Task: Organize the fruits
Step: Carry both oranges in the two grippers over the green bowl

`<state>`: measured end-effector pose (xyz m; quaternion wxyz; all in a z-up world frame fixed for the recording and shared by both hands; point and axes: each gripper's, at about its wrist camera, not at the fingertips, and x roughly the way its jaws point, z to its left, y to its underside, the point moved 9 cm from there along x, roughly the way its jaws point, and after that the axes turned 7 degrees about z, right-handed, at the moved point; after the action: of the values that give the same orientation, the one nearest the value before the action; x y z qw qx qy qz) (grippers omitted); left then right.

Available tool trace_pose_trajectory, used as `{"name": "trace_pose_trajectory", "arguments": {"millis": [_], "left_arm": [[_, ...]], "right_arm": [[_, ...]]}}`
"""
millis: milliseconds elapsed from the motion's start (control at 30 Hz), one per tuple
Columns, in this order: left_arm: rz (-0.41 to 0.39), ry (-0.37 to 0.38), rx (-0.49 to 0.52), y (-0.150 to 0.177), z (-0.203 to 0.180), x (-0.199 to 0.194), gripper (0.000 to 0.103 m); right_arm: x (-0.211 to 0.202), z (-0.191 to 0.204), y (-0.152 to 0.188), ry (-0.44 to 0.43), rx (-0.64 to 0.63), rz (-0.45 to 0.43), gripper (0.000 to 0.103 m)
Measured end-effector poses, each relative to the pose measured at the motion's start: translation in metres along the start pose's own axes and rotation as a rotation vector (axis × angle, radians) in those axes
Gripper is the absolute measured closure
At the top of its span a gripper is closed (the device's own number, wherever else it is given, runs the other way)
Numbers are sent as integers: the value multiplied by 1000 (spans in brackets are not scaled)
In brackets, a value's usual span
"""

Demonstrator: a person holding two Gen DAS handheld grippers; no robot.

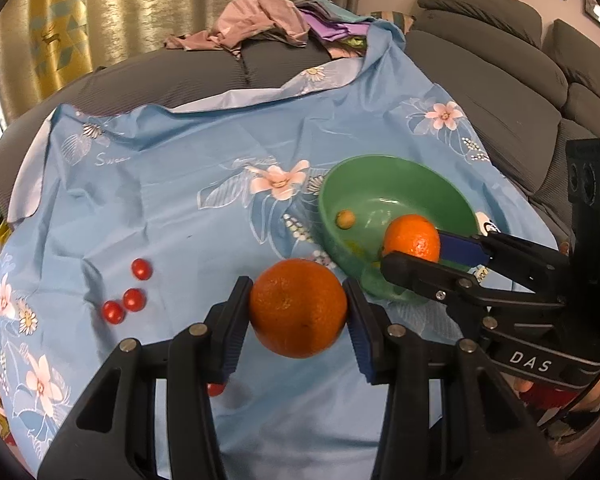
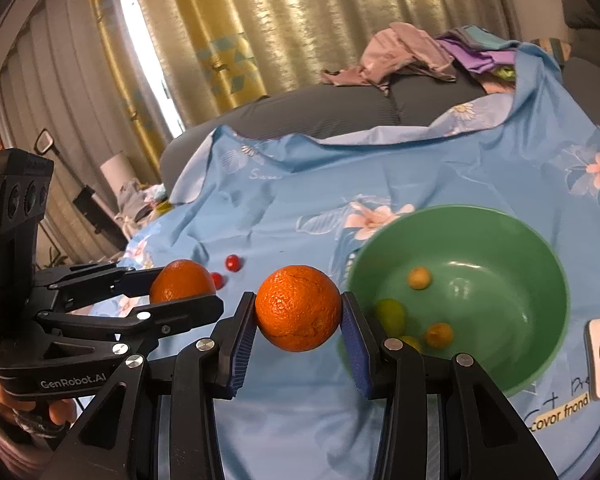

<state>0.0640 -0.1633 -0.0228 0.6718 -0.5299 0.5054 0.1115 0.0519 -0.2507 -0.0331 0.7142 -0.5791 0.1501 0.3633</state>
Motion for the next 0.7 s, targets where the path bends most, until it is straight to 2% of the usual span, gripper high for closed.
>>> {"name": "trace_pose_trajectory", "arguments": {"millis": [700], "left_arm": [[38, 70, 94, -38, -51, 45, 58]], "right_arm": [[-13, -66, 3, 98, 110, -23, 59]]}}
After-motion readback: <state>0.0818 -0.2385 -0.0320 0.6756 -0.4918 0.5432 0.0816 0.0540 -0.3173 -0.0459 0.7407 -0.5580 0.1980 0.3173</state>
